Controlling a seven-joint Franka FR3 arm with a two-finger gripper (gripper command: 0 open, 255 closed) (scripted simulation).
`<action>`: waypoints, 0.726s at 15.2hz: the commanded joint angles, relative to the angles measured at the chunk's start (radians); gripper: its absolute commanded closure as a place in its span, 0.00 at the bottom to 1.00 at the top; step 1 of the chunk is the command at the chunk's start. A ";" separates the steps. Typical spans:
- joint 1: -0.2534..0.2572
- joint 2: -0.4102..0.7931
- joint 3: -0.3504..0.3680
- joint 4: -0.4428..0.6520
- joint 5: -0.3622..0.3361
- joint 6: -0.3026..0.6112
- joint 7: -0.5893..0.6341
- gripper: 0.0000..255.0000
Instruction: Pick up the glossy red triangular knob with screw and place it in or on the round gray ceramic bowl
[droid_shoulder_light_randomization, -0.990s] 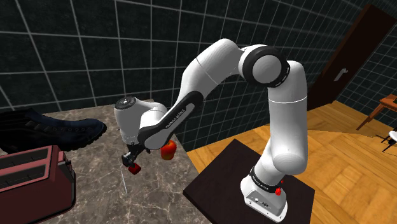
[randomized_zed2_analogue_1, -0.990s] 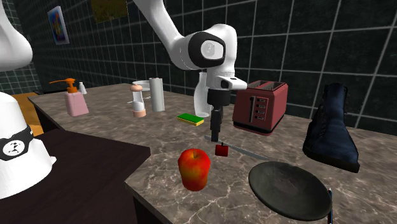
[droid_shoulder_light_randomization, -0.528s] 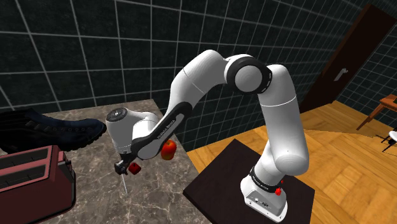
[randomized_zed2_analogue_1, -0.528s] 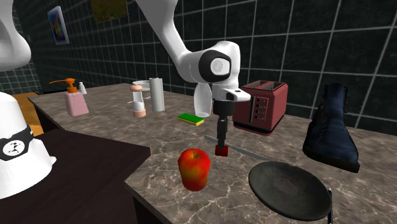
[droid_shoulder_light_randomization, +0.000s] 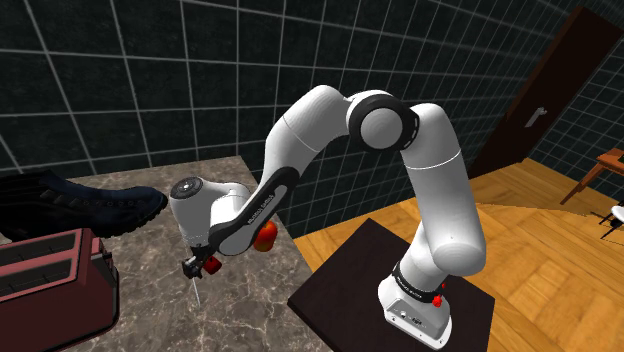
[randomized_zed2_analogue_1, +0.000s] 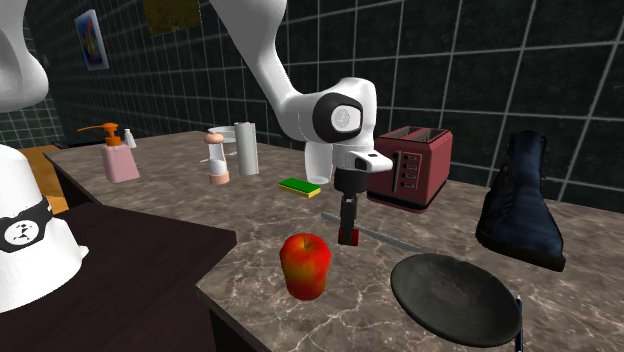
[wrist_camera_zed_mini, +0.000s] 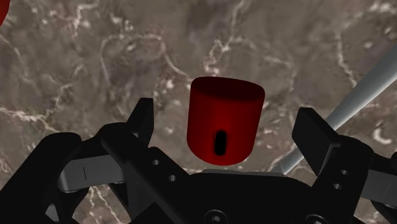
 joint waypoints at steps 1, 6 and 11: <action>0.000 0.001 0.000 0.000 0.000 0.000 0.000 0.00; 0.000 0.000 0.000 0.000 0.000 0.000 0.000 1.00; 0.000 0.000 0.000 0.000 0.000 0.000 0.000 1.00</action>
